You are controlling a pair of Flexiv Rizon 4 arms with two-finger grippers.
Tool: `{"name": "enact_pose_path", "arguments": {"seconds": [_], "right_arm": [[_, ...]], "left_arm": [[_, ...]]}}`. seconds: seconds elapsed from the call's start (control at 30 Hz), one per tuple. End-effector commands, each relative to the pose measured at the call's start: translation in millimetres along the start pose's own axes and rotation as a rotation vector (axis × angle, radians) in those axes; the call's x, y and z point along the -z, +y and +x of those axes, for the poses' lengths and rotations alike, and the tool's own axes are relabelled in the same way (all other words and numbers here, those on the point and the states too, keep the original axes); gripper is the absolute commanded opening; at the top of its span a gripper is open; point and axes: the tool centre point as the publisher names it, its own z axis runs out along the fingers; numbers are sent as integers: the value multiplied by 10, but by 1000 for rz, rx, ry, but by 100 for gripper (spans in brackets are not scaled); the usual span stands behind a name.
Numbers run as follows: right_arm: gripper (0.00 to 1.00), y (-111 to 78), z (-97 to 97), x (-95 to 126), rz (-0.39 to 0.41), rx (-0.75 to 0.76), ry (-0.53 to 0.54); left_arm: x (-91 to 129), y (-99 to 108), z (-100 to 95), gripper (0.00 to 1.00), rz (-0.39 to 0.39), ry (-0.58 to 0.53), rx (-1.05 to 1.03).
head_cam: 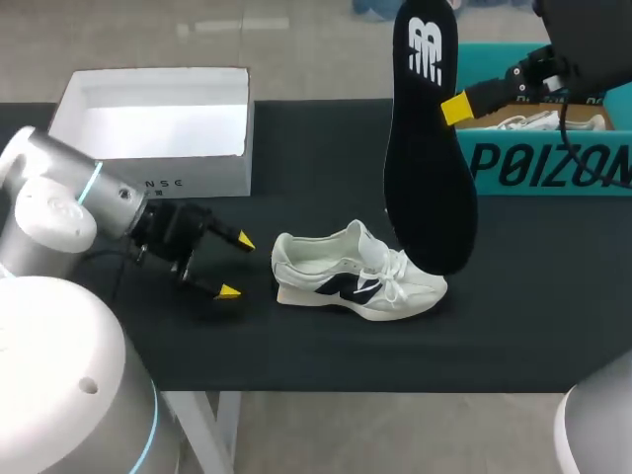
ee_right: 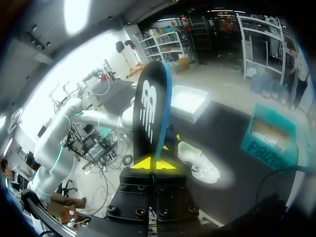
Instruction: Take the shoe out of the shoebox, open the shoe tongue, remove and reinsert the insole, then place the shoe into the shoebox
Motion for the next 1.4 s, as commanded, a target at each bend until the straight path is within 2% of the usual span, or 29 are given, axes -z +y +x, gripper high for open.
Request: {"name": "enact_pose_path", "arguments": {"seconds": [0.03,0.23,0.5,0.7,0.97,1.13,1.4], "right_arm": [[0,31,0,-16,6,-2,-1],[0,31,0,-16,6,-2,-1],[0,31,0,-16,6,-2,-1],[0,31,0,-16,6,-2,-1],[0,31,0,-16,6,-2,-1],[0,31,0,-16,6,-2,-1],[0,31,0,-16,6,-2,-1]], "left_arm": [[104,-380,-56,100,-350,82,22],[83,-713,-138,100,-418,119,11],[73,-936,-247,100,-490,137,-12],[81,-957,-254,100,-532,156,-14],[270,-959,-136,100,-589,148,-3],[396,-933,-39,100,-584,131,29],[408,-954,-33,100,-592,100,36]]}}
